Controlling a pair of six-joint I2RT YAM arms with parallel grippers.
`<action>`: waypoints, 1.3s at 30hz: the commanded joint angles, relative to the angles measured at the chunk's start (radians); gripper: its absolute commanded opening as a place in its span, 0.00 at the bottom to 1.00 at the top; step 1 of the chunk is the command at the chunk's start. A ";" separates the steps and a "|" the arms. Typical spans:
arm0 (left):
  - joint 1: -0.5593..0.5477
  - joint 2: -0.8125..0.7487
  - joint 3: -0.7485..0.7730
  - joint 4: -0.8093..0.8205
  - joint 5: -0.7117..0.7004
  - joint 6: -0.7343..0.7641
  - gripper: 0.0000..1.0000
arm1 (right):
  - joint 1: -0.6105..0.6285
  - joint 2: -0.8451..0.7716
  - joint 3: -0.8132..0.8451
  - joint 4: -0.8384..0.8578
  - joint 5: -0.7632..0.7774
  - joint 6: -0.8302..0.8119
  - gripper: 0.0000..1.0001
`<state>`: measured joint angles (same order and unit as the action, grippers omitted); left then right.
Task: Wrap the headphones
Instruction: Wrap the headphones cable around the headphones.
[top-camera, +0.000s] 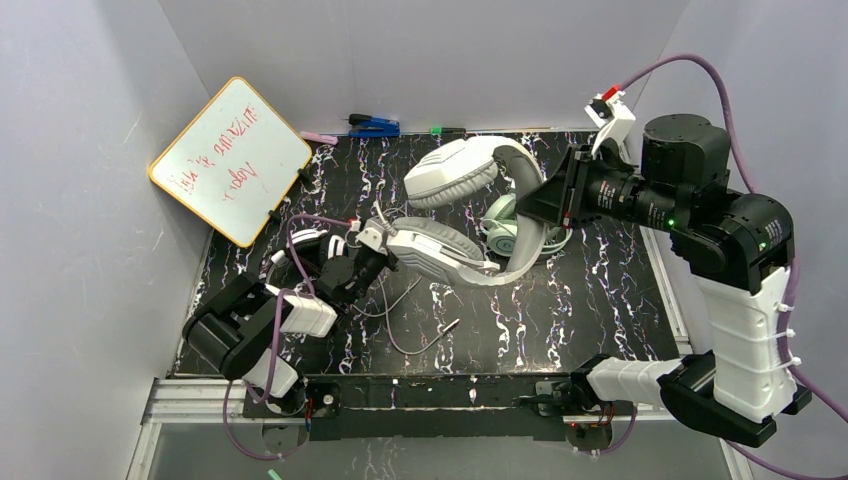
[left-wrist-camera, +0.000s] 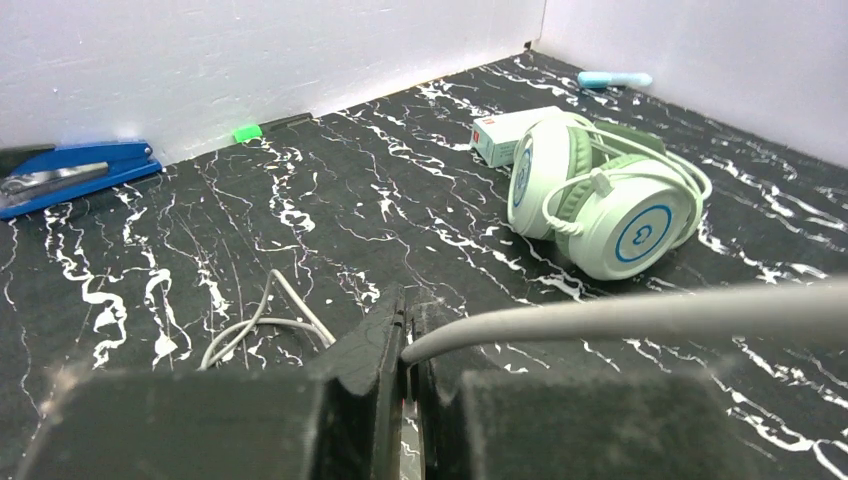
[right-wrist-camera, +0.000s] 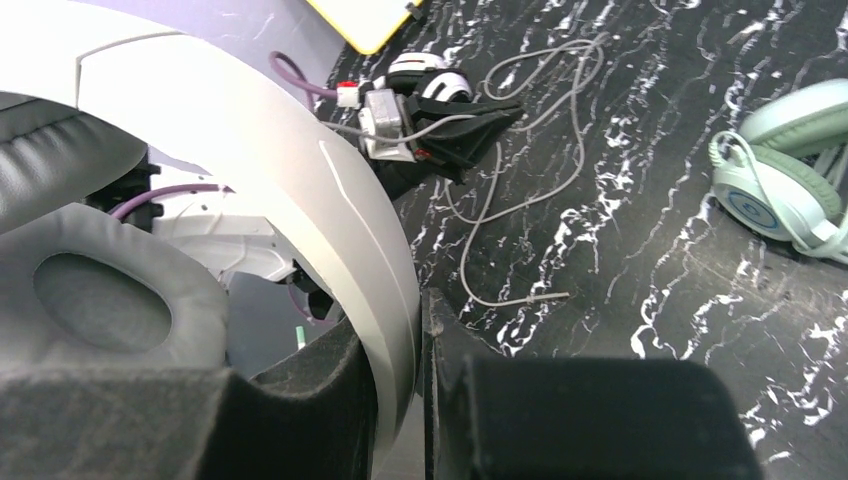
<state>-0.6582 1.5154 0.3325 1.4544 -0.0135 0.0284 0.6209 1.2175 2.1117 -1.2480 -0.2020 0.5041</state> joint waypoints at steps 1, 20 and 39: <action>0.005 -0.025 0.009 0.052 -0.034 -0.097 0.00 | -0.004 0.003 0.012 0.181 -0.170 0.044 0.11; 0.009 -0.411 0.442 -1.467 -0.255 -0.346 0.00 | -0.004 -0.105 -0.543 0.493 -0.646 -0.092 0.10; 0.010 -0.217 0.714 -1.835 -0.030 -0.079 0.00 | 0.013 -0.075 -0.522 0.487 -0.473 -0.231 0.10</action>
<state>-0.6498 1.2987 1.0874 -0.3218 -0.1158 -0.0849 0.6300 1.1385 1.4910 -0.8566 -0.6033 0.2829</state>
